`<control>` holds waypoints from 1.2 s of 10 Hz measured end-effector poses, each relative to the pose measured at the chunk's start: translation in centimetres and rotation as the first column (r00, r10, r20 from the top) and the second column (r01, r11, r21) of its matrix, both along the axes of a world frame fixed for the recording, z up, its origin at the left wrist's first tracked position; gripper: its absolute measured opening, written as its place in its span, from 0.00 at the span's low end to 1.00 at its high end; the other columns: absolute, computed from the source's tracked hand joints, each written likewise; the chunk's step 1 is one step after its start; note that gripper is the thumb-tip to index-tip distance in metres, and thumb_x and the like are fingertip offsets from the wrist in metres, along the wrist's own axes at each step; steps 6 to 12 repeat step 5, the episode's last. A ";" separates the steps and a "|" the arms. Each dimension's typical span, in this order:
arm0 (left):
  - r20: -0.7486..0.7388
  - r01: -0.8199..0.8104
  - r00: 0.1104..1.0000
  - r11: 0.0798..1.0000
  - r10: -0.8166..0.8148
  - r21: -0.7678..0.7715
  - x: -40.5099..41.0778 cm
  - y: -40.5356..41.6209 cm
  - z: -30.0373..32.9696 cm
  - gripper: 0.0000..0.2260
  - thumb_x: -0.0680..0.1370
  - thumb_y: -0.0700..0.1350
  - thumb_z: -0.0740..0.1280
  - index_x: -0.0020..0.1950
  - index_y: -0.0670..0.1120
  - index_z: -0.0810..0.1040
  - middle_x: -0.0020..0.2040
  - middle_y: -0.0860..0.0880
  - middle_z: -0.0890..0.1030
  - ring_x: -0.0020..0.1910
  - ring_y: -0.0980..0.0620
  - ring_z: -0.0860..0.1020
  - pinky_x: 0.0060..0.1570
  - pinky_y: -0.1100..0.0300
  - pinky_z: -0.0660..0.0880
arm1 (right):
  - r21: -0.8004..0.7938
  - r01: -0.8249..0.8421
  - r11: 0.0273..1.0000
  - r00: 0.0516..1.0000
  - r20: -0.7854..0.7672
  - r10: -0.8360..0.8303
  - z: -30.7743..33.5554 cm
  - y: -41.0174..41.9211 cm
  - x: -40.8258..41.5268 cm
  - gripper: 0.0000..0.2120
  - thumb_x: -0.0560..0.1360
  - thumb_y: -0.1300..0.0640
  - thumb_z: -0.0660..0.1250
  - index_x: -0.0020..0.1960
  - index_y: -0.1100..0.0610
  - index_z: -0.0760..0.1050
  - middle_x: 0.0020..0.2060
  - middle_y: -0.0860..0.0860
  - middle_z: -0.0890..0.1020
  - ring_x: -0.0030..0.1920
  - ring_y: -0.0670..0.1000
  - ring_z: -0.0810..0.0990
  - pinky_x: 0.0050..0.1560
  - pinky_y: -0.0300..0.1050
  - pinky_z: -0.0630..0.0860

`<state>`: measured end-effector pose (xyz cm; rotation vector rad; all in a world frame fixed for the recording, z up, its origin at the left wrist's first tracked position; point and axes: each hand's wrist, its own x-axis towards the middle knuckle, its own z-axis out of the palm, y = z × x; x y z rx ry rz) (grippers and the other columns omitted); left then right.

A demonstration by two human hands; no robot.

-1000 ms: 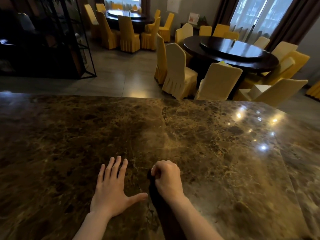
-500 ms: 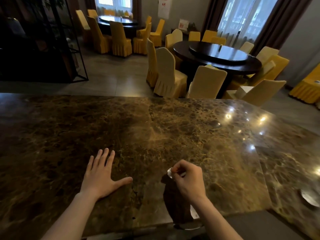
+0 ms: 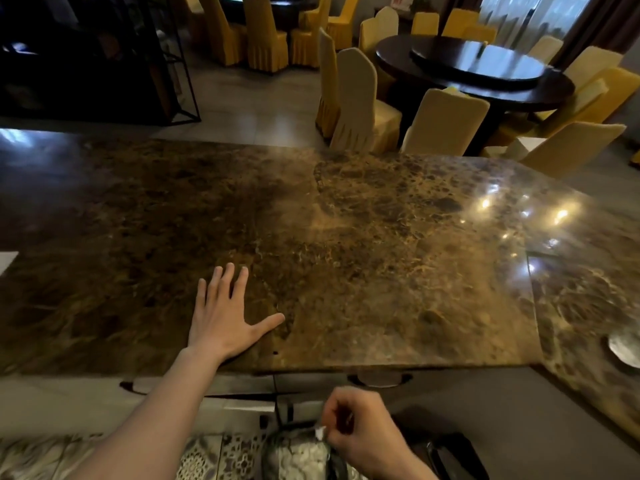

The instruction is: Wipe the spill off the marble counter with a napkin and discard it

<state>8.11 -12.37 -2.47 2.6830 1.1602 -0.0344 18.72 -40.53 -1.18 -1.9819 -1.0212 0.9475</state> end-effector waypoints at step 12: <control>-0.036 -0.015 0.999 1.000 0.014 -0.020 -0.3 -1.3 0.9 0.59 0.62 0.86 0.42 0.84 0.52 0.40 0.85 0.47 0.39 0.82 0.46 0.36 0.82 0.40 0.40 | -0.278 0.001 0.961 0.984 0.172 0.049 -6.2 -1.3 -0.8 0.09 0.71 0.42 0.72 0.39 0.47 0.78 0.33 0.42 0.83 0.38 0.40 0.81 0.37 0.37 0.77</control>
